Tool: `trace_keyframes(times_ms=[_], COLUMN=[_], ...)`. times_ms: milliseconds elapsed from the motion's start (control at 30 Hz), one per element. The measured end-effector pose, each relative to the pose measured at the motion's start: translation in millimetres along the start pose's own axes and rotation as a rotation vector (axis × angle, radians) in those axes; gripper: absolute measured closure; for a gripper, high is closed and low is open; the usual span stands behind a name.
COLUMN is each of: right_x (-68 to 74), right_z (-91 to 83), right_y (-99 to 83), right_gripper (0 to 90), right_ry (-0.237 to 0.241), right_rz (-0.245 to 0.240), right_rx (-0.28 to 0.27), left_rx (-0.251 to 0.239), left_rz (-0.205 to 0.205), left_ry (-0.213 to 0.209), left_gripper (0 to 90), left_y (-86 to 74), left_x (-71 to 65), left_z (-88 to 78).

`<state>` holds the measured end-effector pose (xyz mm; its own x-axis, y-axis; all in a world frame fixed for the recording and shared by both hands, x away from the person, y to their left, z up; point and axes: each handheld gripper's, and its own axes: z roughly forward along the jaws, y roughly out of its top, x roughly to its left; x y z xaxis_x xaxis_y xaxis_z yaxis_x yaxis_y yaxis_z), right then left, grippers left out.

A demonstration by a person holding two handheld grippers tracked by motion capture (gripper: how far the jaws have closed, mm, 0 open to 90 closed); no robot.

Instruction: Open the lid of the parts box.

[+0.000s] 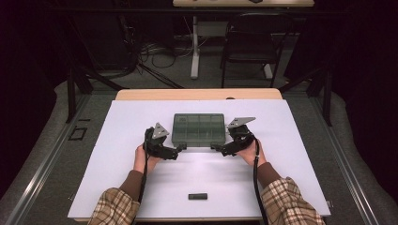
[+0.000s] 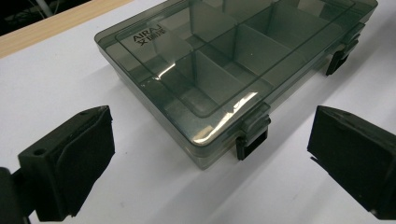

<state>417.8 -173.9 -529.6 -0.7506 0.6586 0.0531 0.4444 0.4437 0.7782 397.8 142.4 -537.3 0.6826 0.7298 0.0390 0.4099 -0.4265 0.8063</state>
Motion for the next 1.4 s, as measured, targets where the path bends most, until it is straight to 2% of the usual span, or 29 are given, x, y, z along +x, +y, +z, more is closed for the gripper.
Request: trace_keyframes(times_ms=[100, 167, 333, 533, 633, 833, 933, 1400], right_x=[-3.4, -5.3, -8.5, -5.5, -3.1, -0.9, -1.1, 1.7], right_z=[2.6, 4.1, 5.0, 3.9, 3.1, 3.4, 3.4, 8.4], right_y=[-2.8, -4.2, -5.8, -4.8, -6.3, -6.3, -7.2, -9.3], right_gripper=[1.1, 1.8, 5.6, 15.1, 21.3, 27.7, 28.7, 28.7], right_ry=[0.016, 0.016, 0.009, 0.001, -0.018, -0.029, -0.039, -0.070], right_rz=[0.015, 0.005, 0.014, 0.003, -0.015, -0.030, -0.017, -0.017], right_rx=[-0.005, -0.001, -0.010, -0.011, -0.007, -0.001, 0.013, 0.063], left_rx=[-0.008, 0.005, 0.023, 0.031, 0.031, 0.047, 0.048, 0.063], left_rz=[-0.013, 0.006, -0.005, 0.018, 0.008, 0.009, 0.004, -0.003], left_ry=[-0.013, -0.003, -0.010, -0.005, -0.004, -0.001, -0.002, -0.025], left_gripper=[0.3, 1.8, 2.6, 5.7, 9.5, 15.4, 16.3, 25.7], left_y=[-1.5, -1.7, -3.5, -2.2, -2.8, -4.2, -5.2, -8.8], left_x=[1.0, 1.3, 1.4, -0.7, -0.8, 0.3, 1.3, 2.7], left_z=[3.0, 7.0, 10.6, 10.1, 11.5, 13.6, 14.0, 17.0])
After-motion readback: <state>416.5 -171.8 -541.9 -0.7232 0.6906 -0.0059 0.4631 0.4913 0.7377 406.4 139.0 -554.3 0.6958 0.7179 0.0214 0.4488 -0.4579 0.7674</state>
